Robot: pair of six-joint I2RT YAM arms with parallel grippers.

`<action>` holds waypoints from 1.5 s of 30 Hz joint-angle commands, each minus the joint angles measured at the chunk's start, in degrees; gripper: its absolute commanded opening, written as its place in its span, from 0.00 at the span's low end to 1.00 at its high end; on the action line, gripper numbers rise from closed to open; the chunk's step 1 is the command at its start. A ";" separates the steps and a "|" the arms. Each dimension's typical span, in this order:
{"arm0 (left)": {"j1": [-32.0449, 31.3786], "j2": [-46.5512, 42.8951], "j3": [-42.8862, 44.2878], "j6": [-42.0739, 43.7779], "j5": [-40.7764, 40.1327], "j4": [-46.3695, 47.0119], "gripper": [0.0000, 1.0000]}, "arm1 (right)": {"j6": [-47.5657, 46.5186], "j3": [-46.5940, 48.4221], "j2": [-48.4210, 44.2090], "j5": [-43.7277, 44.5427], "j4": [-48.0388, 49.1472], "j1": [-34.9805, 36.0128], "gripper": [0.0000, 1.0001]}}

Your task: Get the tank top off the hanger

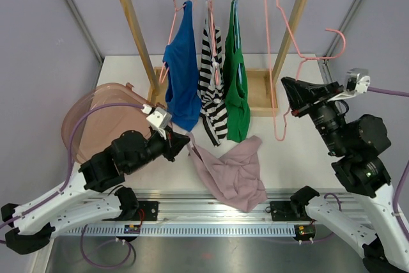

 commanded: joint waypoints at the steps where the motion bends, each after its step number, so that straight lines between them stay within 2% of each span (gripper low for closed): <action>1: 0.05 -0.60 5.17 -2.92 -8.38 -5.75 0.03 | -4.17 4.87 1.37 13.66 -16.28 0.23 0.00; 3: 0.05 -0.43 6.58 -3.37 -9.69 -7.70 0.13 | -3.99 8.03 3.48 15.60 -19.47 0.23 0.00; 4: -0.04 -0.43 6.93 -3.63 -9.87 -9.18 0.23 | -3.99 9.09 5.93 15.78 -21.75 0.23 0.00; 5: 0.05 -0.34 7.46 -3.63 -10.05 -9.98 0.40 | -3.91 11.54 7.61 16.30 -22.73 0.23 0.00; 8: -0.04 -0.43 8.60 -3.72 -11.37 -12.18 0.73 | -4.08 17.77 13.93 17.01 -25.99 0.14 0.00; 13: -0.04 -0.87 9.22 -3.90 -12.43 -14.65 0.87 | -6.71 28.77 25.97 20.17 -28.54 0.14 0.00; 14: -0.04 -0.87 9.22 -3.81 -12.34 -14.82 0.89 | -7.24 33.49 27.99 20.61 -29.06 -0.03 0.00; 15: -0.04 -0.87 9.22 -3.90 -12.16 -15.17 0.99 | -7.77 35.97 29.93 20.70 -30.46 -0.82 0.00; 18: -0.04 -0.43 9.22 -4.25 -11.72 -15.79 0.99 | -8.21 45.29 37.49 17.64 -32.31 -4.41 0.00; 21: -0.12 0.19 9.05 -4.60 -11.55 -16.67 0.99 | -6.98 53.99 44.43 10.79 -35.30 -8.55 0.00; 28: -0.48 1.24 8.87 -4.78 -11.54 -16.50 0.99 | -8.39 70.07 58.76 6.11 -41.37 -13.83 0.00; 32: -1.61 4.31 9.92 -5.13 -15.22 -16.58 0.99 | -8.39 73.08 62.11 6.12 -44.53 -14.10 0.00; 34: -3.28 6.25 10.36 -5.30 -16.72 -15.80 0.99 | -7.77 71.60 61.59 6.20 -44.54 -14.19 0.00; 35: -3.90 6.95 10.45 -5.22 -17.77 -15.27 0.99 | -7.60 70.89 61.24 6.38 -44.45 -14.10 0.03; 37: -6.01 8.97 10.98 -5.04 -18.66 -13.34 0.99 | -7.42 69.14 59.58 6.55 -43.66 -14.19 0.19; 38: -6.71 9.85 11.07 -4.78 -18.93 -12.46 0.99 | -7.51 68.69 59.04 6.55 -43.66 -14.19 0.37; 40: -8.47 12.91 11.59 -4.25 -18.84 -9.65 0.99 | -7.25 67.91 57.29 7.08 -43.75 -14.19 0.53; 41: -9.00 14.06 11.60 -3.90 -18.23 -8.51 0.99 | -7.25 67.55 56.58 7.17 -43.83 -14.10 0.64; 42: -9.87 15.29 11.60 -3.64 -17.62 -5.80 0.99 | -7.16 67.03 54.84 7.17 -43.92 -14.10 0.84; 44: -10.58 19.42 11.33 -3.11 -14.90 -2.62 0.99 | -6.90 64.31 52.46 7.52 -43.75 -14.19 0.99; 45: -10.93 21.09 11.24 -3.28 -14.02 0.61 0.99 | -6.72 63.08 49.66 7.61 -43.49 -14.19 0.99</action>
